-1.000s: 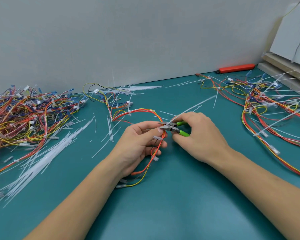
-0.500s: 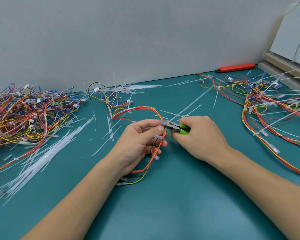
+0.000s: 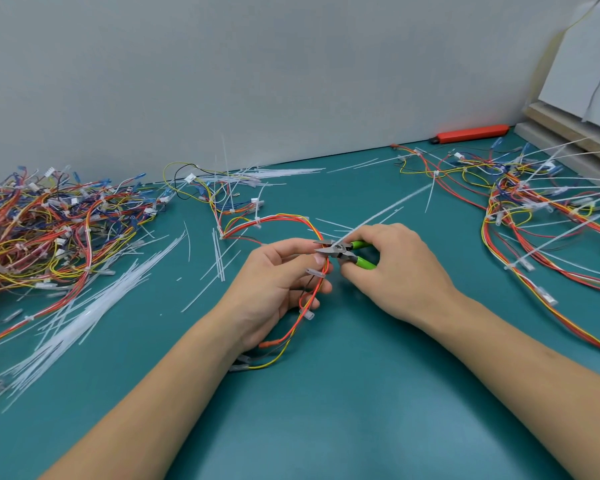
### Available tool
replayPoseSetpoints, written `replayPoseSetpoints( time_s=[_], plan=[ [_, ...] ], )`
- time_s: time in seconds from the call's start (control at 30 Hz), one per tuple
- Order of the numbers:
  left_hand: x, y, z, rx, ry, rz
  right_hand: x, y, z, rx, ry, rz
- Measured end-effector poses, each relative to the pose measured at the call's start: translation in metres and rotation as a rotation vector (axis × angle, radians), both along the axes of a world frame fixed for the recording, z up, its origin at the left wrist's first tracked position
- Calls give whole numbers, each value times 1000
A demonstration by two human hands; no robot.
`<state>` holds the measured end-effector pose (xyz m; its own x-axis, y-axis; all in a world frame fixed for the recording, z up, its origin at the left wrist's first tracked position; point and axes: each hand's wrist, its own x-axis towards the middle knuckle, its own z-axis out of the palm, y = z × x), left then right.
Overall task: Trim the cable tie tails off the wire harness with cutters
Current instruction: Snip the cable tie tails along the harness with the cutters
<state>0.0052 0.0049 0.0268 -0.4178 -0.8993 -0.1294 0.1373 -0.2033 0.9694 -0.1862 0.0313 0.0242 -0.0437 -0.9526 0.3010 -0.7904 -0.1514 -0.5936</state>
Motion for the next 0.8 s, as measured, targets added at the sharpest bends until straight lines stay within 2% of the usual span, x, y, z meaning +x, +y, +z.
replayPoseSetpoints(
  time_s=[0.5, 0.8],
  plan=[
    [0, 3, 2, -10, 11, -17, 0, -1, -2, 40, 39, -77],
    [0, 1, 0, -3, -7, -7, -1, 2, 0, -36, 8, 7]
  ],
)
